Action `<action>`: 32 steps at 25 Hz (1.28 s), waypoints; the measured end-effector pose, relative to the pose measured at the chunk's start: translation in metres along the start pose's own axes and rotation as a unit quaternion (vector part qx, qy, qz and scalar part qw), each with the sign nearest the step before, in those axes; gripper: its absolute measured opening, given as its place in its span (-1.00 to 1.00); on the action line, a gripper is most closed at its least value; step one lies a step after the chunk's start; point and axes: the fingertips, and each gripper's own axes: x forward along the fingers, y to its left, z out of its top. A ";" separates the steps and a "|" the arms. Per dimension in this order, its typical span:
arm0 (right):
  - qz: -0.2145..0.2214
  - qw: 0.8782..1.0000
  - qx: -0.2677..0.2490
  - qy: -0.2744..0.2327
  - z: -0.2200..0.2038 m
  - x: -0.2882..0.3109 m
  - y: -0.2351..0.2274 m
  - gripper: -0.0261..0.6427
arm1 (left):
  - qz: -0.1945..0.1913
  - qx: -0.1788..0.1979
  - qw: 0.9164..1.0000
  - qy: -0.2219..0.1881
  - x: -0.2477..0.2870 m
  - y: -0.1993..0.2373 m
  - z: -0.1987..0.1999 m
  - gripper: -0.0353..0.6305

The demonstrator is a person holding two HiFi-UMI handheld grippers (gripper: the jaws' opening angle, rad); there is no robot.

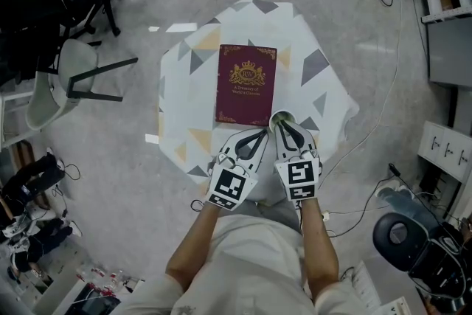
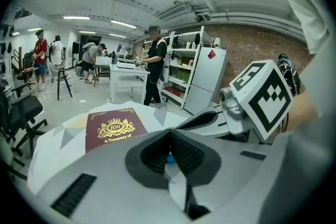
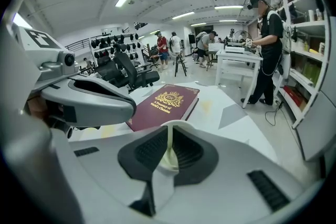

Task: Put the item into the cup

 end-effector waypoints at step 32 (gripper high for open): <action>-0.087 0.965 -0.044 -0.242 0.154 -0.176 0.021 -0.69 | 0.008 0.145 0.970 -0.195 -0.106 -0.025 0.155 -0.85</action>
